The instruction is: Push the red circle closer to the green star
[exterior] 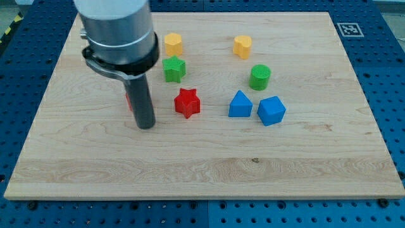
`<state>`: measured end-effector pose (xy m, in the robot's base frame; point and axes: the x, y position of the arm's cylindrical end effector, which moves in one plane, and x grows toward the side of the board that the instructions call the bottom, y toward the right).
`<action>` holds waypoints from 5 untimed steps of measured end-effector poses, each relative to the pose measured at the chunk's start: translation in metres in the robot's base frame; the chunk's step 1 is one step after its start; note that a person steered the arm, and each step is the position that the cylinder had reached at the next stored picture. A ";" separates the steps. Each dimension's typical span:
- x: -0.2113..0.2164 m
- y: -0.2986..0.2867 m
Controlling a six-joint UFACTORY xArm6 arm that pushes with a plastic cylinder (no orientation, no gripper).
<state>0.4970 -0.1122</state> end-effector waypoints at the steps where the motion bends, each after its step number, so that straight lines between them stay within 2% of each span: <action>1: -0.017 -0.024; 5: -0.028 -0.028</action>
<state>0.4694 -0.1402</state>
